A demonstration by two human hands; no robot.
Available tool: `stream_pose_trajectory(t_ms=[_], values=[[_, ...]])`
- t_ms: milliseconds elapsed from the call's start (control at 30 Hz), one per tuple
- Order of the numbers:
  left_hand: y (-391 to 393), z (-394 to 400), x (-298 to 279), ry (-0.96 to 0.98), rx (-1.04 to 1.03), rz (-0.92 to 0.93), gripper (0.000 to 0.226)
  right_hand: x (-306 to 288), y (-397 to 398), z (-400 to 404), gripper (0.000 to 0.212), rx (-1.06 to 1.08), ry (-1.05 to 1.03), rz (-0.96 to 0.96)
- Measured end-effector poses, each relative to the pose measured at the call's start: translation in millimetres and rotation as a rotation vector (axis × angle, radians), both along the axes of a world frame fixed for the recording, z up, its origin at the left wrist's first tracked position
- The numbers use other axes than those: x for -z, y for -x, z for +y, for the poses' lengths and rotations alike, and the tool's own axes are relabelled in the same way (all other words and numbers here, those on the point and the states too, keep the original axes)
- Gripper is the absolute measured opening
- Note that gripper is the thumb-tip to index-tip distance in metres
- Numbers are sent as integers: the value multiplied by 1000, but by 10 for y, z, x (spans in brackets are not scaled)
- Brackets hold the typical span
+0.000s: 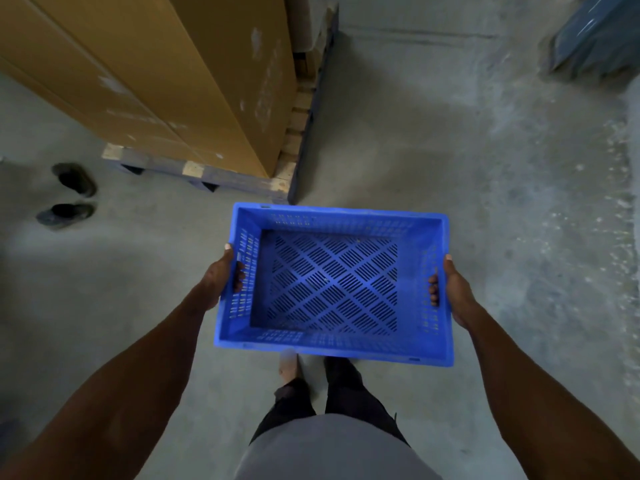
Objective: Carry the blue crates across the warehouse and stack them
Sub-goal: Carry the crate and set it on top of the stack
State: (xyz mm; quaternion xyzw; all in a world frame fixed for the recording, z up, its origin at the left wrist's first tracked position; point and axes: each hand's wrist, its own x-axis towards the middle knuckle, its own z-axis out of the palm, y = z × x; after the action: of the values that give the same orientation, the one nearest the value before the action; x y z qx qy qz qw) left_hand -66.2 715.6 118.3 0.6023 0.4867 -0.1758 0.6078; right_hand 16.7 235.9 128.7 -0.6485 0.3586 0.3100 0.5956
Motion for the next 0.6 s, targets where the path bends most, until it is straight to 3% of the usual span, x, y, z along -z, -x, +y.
stream_pose_trajectory(t_ms=[167, 400, 600], values=[[17, -59, -383, 17, -20, -64, 59, -376, 121, -89, 65, 95, 5, -41], [-137, -101, -984, 30, 65, -130, 57, -960, 379, -168, 60, 151, 65, -131], [-382, -280, -1354, 16, 263, -168, 58, -1352, 901, -315, 60, 304, 133, -170]])
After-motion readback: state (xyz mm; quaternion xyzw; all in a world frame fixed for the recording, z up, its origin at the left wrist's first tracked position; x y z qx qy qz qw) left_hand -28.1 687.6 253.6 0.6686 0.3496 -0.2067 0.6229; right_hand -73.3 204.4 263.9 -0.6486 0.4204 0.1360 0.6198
